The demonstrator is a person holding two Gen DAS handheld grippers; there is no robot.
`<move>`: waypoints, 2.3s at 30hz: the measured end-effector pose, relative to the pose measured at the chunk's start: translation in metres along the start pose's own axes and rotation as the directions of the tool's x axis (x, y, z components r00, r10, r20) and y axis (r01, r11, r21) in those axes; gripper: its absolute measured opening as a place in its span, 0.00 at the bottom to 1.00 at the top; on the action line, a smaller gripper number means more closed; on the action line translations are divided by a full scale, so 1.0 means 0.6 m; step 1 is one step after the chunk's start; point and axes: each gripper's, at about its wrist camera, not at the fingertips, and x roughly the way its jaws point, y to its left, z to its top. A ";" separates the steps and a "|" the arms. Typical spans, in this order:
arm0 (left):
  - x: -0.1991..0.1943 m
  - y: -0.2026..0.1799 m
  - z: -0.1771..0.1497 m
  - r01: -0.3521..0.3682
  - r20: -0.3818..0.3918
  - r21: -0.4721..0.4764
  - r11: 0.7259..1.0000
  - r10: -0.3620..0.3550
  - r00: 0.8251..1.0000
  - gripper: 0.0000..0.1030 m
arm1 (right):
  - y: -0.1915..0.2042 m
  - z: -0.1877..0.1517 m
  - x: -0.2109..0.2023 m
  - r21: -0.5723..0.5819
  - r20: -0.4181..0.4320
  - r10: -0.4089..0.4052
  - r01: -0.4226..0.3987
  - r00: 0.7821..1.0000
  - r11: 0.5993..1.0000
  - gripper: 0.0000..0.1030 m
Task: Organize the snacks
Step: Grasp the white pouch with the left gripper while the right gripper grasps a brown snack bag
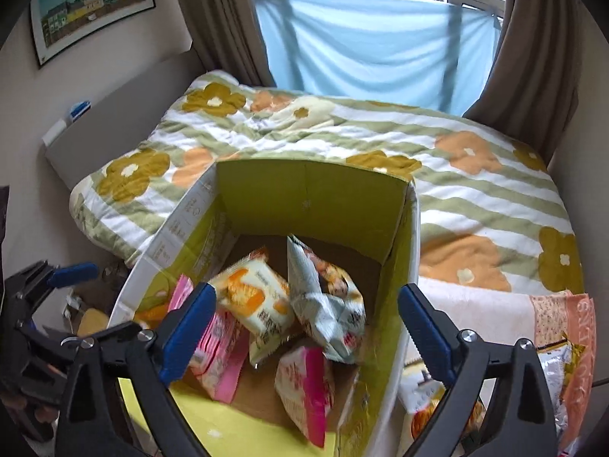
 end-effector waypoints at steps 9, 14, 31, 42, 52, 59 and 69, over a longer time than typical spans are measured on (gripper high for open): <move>-0.035 -0.029 -0.008 0.012 0.034 0.010 1.000 -0.012 0.999 0.99 | 0.002 -0.014 -0.066 0.004 0.062 -0.054 0.054 0.997 0.999 0.92; -0.056 -0.058 -0.008 0.045 0.071 0.036 0.998 -0.047 0.996 0.99 | -0.015 -0.027 -0.110 0.030 0.082 -0.072 0.070 0.994 0.997 0.92; -0.093 -0.278 -0.034 0.157 0.099 0.190 0.969 -0.178 0.979 1.00 | -0.174 -0.126 -0.278 0.172 0.118 -0.280 0.258 0.953 0.951 0.92; -0.075 -0.469 -0.111 0.190 0.011 0.200 0.961 -0.196 0.981 0.99 | -0.321 -0.222 -0.329 0.203 0.058 -0.230 0.214 0.971 0.956 0.92; -0.003 -0.603 -0.148 0.228 -0.073 0.302 0.926 -0.216 0.974 0.99 | -0.424 -0.279 -0.291 0.171 -0.045 -0.135 0.141 0.990 0.975 0.92; 0.095 -0.645 -0.177 0.231 -0.155 0.405 0.884 -0.183 0.971 0.99 | -0.469 -0.316 -0.219 0.175 -0.155 -0.085 0.112 0.984 0.978 0.92; 0.214 -0.675 -0.218 0.205 -0.222 0.550 0.809 -0.095 0.970 0.99 | -0.487 -0.333 -0.123 0.162 -0.283 -0.092 0.142 0.955 0.977 0.92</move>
